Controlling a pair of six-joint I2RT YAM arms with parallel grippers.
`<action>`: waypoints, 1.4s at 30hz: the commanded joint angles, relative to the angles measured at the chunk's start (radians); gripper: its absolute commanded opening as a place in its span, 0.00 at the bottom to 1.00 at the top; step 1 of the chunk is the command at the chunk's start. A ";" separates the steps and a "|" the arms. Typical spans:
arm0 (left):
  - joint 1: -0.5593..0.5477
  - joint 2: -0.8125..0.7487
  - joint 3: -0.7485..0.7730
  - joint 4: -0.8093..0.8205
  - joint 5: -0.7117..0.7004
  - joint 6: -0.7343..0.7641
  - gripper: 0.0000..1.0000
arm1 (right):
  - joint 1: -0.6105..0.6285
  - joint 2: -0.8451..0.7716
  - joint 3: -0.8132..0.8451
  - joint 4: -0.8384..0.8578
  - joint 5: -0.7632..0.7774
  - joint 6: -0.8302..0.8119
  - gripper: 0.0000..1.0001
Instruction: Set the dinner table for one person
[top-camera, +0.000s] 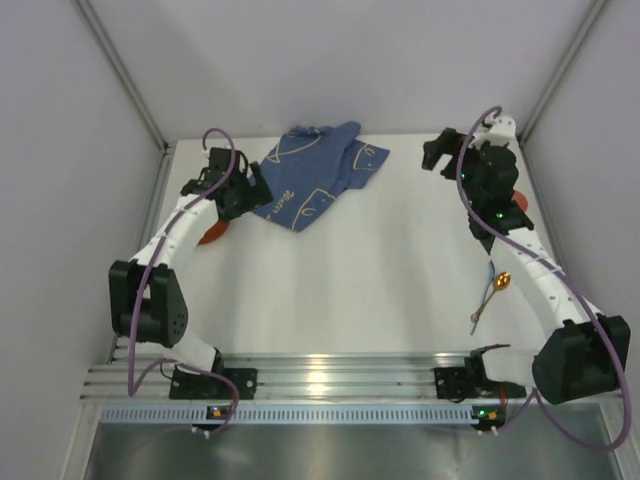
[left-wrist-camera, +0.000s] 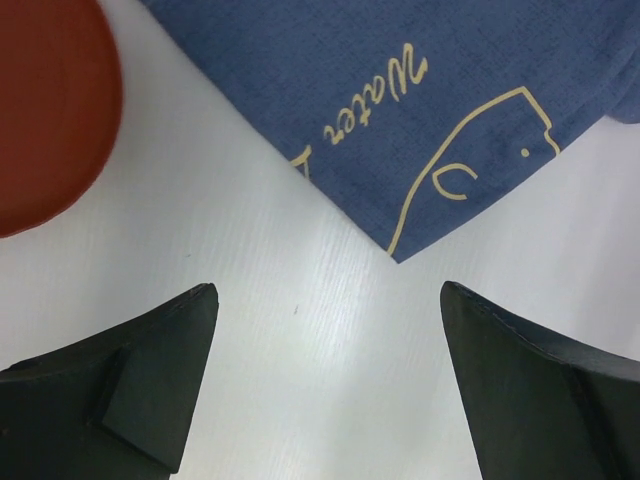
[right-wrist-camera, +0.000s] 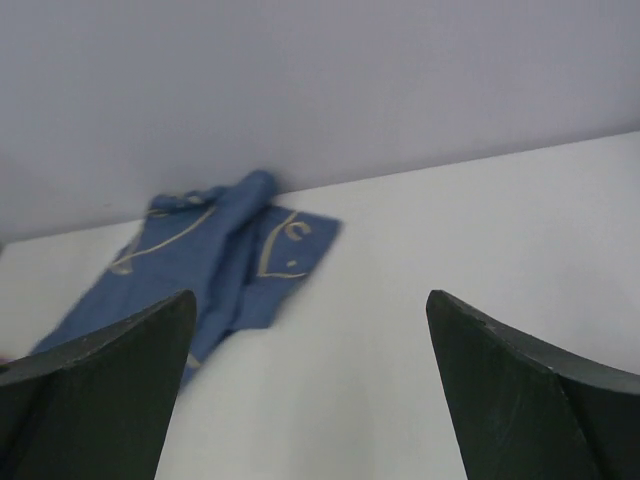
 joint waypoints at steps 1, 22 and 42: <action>-0.041 0.085 0.105 -0.018 -0.042 -0.063 0.98 | 0.033 -0.014 0.170 -0.392 -0.329 0.182 1.00; -0.003 0.444 0.216 0.091 -0.156 -0.130 0.93 | -0.123 -0.230 -0.079 -0.609 -0.652 0.421 1.00; 0.043 0.687 0.507 0.047 -0.056 -0.112 0.00 | 0.011 0.113 0.118 -0.641 -0.587 0.331 1.00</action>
